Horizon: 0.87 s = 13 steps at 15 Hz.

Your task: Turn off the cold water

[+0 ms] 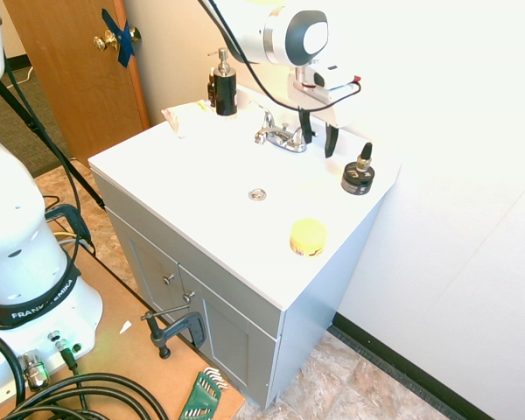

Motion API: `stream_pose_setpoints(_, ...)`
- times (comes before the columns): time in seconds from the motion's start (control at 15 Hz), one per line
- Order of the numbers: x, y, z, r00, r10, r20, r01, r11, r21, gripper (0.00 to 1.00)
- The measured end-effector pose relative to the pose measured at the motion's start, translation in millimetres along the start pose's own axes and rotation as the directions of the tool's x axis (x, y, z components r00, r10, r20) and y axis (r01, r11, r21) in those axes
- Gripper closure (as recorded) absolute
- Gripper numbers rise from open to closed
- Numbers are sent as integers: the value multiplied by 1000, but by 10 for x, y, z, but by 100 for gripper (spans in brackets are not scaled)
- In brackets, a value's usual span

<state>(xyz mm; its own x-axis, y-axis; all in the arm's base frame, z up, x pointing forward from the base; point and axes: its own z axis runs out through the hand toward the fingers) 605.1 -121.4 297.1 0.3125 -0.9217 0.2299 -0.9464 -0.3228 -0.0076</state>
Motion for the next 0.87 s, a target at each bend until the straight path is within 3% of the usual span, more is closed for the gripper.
stream_pose_setpoints(0.27, -23, 50, 23, 1000, -16, 26, 16, 1000, -3, 0)
stream_pose_setpoints(0.47, -163, 459, -1, 990, -85, 110, 86, 996, -7, 0)
stream_pose_setpoints(0.87, -757, 1140, -468, 959, -192, 209, 183, 981, 64, 0)
